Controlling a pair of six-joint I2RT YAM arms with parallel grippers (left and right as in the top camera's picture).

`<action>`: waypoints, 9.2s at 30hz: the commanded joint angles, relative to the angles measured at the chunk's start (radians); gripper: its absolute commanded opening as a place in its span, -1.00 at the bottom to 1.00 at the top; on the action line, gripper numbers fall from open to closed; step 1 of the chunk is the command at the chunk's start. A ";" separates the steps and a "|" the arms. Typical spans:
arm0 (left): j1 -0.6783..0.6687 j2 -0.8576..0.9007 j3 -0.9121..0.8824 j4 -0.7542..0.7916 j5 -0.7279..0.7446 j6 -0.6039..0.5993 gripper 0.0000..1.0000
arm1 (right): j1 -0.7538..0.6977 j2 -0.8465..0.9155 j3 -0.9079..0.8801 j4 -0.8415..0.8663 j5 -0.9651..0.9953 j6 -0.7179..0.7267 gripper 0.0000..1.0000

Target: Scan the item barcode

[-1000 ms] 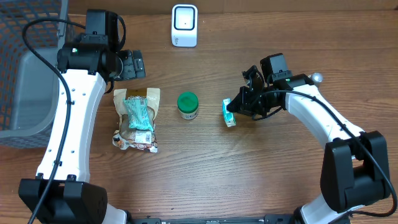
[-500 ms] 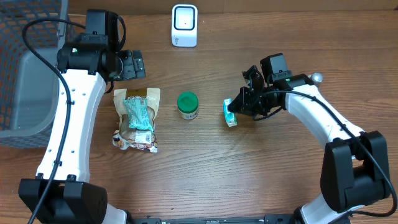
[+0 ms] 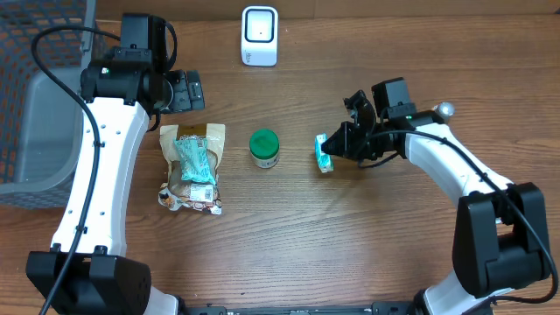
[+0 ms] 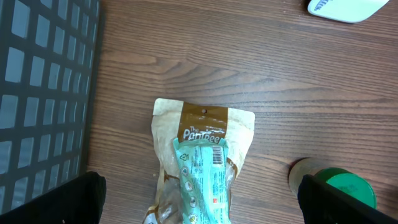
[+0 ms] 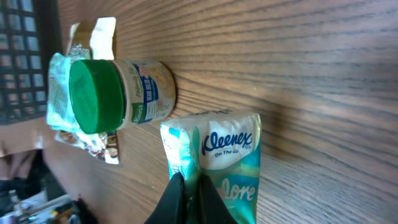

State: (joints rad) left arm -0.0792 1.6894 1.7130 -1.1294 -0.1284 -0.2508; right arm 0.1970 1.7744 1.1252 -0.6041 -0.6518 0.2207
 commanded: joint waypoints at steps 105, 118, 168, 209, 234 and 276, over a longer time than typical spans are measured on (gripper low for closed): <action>-0.007 -0.003 0.019 0.004 -0.009 0.019 0.99 | 0.336 -0.121 0.151 -0.127 0.676 0.206 1.00; -0.007 -0.003 0.019 0.004 -0.009 0.019 1.00 | 0.336 -0.121 0.151 -0.127 0.678 0.205 1.00; -0.007 -0.003 0.019 0.004 -0.009 0.019 1.00 | 0.336 -0.121 0.151 -0.086 0.678 0.198 1.00; -0.007 -0.003 0.019 0.004 -0.009 0.019 0.99 | 0.249 -0.124 0.388 -0.333 0.578 0.202 1.00; -0.007 -0.003 0.019 0.004 -0.009 0.019 0.99 | 0.283 -0.123 0.386 -0.356 0.381 0.220 1.00; -0.007 -0.003 0.019 0.004 -0.009 0.019 0.99 | 0.557 0.293 0.660 -0.386 0.865 0.333 1.00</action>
State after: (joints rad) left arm -0.0792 1.6894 1.7130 -1.1294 -0.1284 -0.2508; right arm 0.7486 2.0346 1.7679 -1.0019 0.1841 0.5465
